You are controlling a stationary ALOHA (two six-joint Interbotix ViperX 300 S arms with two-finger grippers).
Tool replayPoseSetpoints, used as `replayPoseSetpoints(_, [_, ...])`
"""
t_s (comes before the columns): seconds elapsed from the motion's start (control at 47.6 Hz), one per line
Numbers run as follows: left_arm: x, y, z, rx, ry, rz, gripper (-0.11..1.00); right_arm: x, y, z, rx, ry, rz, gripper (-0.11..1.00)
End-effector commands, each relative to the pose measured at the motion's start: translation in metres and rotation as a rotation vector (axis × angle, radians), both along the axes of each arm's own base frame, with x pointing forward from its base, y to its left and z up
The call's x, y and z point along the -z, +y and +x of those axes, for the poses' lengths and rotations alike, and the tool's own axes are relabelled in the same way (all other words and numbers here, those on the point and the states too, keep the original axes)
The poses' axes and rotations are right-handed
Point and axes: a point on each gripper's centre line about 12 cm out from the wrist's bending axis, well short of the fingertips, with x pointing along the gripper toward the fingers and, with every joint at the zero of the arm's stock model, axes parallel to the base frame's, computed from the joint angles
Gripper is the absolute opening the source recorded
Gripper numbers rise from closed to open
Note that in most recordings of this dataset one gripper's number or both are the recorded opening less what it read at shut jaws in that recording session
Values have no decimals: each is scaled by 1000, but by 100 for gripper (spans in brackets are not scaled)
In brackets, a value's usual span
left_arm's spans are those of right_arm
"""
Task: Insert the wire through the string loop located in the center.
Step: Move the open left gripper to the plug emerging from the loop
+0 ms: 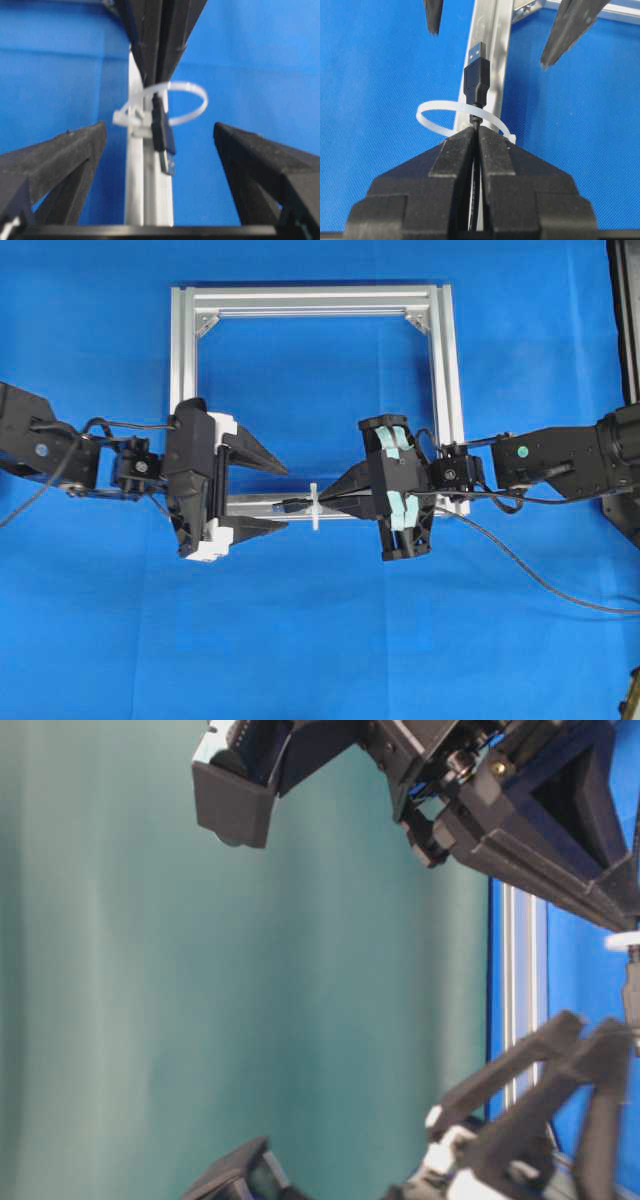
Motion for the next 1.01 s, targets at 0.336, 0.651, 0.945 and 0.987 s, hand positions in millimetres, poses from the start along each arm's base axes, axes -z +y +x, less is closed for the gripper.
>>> replayPoseSetpoints(0.336, [0, -2, 13, 3, -14, 0, 92, -8, 1, 3, -1, -26, 3, -3])
replayPoseSetpoints(0.651, [0, -2, 14, 3, -15, 0, 92, -8, 1, 3, -1, -26, 3, -3])
replayPoseSetpoints(0.945, [0, -2, 14, 3, -11, 0, 92, -8, 1, 3, -1, -26, 3, -3])
replayPoseSetpoints(0.987, [1, -2, 14, 3, -9, 0, 92, -8, 1, 3, -1, -26, 3, -3])
